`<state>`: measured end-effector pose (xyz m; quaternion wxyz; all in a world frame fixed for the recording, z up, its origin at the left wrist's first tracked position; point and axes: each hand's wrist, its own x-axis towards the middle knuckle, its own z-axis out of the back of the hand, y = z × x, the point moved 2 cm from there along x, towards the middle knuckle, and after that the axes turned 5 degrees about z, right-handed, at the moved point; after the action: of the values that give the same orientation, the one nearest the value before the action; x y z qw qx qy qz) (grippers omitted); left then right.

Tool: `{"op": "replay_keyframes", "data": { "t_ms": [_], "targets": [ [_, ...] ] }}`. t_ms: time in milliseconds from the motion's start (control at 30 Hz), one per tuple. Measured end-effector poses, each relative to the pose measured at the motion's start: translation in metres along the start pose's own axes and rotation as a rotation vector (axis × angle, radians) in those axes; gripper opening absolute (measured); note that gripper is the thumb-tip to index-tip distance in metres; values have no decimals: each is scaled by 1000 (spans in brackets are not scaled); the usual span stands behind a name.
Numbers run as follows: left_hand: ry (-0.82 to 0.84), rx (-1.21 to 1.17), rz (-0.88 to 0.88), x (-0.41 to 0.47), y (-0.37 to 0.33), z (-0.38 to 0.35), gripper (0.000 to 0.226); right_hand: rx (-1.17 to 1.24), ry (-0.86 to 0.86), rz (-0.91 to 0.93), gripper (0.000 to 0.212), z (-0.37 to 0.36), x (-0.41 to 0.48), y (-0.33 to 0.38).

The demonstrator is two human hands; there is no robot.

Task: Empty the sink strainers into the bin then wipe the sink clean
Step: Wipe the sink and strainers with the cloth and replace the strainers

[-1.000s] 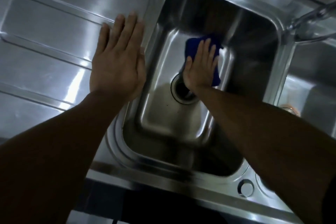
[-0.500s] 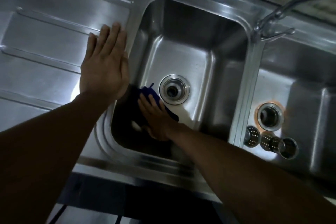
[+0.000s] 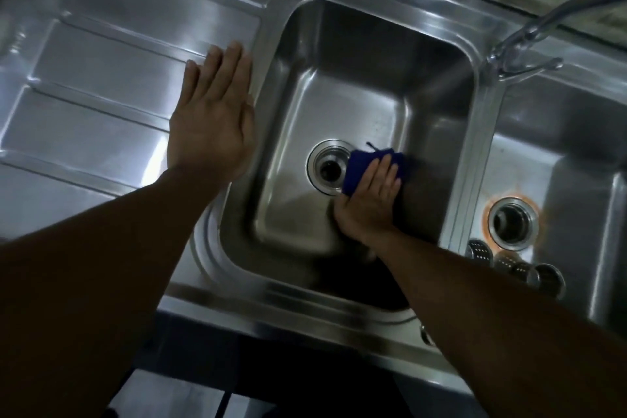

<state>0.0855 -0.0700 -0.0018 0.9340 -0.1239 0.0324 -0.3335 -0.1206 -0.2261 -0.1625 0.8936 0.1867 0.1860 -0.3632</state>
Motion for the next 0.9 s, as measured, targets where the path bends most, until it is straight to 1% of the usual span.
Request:
{"op": "replay_keyframes", "data": {
  "t_ms": [100, 200, 267, 333, 367, 433, 467, 533, 567, 667, 767, 800, 833, 900],
  "targets": [
    [11, -1, 8, 1, 0, -2, 59, -87, -41, 55, 103, 28, 65, -3],
    [3, -9, 10, 1, 1, -4, 58, -129, -31, 113, 102, 53, 114, 4],
    [3, 0, 7, 3, 2, -5, 59, -146, -14, 240, 96, 52, 118, 29],
    [11, 19, 8, 3, 2, -5, 60, -132, 15, 485, 88, 36, 106, 69],
    [11, 25, 11, 3, 2, -6, 60, -105, 31, 572, 86, 27, 97, 88],
    [14, 27, 10, 2, 3, -6, 60, -61, 41, 610, 84, 20, 84, 107],
    [16, 24, 4, 3, 3, -6, 59, -71, 39, 616, 83, 21, 84, 104],
    [8, 19, 0, 3, 4, -6, 58, -171, 27, 653, 82, 32, 94, 89],
    [4, 13, -1, 3, 5, -5, 58, -216, 17, 616, 82, 40, 102, 78],
    [-9, -7, -1, 2, 2, -4, 57, -260, 7, 331, 83, 63, 118, 46],
    [-17, 2, -5, 1, 2, -4, 57, -232, 49, 96, 86, 64, 90, 13],
    [-21, 6, -5, 1, 2, -5, 57, -220, 52, 54, 88, 61, 76, 3],
    [-22, 10, -7, 1, 2, -5, 56, -230, 66, 55, 88, 57, 61, -4],
    [-20, 14, -9, 2, 2, -4, 56, -281, 136, 128, 88, 45, 31, -13]
  ]
}}
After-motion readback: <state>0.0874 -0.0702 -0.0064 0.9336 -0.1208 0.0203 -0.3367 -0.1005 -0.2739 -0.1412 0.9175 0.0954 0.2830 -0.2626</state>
